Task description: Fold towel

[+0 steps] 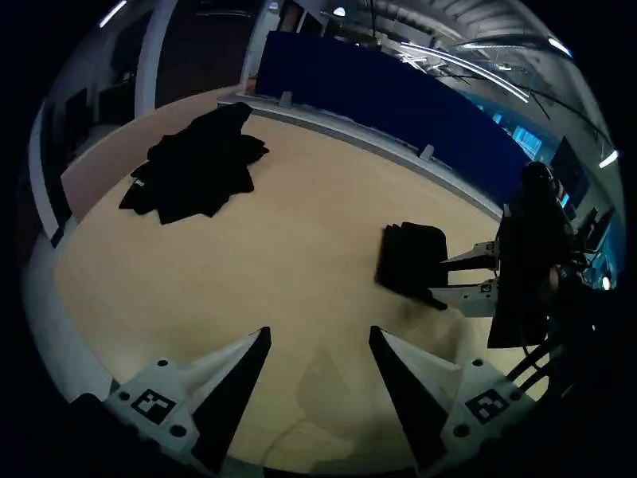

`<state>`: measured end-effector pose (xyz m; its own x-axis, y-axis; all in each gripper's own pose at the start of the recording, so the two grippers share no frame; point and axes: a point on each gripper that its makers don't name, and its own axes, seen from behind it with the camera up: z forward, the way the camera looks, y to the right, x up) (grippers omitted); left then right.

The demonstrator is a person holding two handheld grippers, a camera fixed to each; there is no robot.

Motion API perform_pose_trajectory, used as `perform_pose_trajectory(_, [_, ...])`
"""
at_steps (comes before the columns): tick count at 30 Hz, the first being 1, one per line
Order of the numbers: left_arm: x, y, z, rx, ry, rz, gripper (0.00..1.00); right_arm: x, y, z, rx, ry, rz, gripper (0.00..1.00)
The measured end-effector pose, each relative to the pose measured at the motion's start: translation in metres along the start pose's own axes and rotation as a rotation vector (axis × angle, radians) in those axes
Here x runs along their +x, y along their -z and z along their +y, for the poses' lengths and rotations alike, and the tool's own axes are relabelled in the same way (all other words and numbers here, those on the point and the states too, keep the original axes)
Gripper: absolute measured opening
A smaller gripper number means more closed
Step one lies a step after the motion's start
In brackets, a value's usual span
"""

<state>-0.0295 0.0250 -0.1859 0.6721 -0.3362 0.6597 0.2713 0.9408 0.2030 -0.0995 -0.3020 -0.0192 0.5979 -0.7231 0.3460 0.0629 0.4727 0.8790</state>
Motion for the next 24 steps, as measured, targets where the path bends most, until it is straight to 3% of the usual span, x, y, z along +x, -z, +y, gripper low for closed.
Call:
perform_pose_trajectory(9, [-0.002,-0.001,0.002,-0.004,-0.006,-0.006,0.92,-0.033,0.019,0.005,-0.036,-0.077,-0.019,0.76])
perform_pose_trajectory(18, [-0.002,-0.001,0.007,-0.013,-0.014,-0.005,0.92,-0.049,0.023,0.003,-0.048,-0.109,-0.034,0.75])
perform_pose_trajectory(24, [-0.004,0.001,0.007,-0.011,-0.008,-0.003,0.92,-0.058,0.017,0.001,-0.056,-0.141,-0.042,0.57])
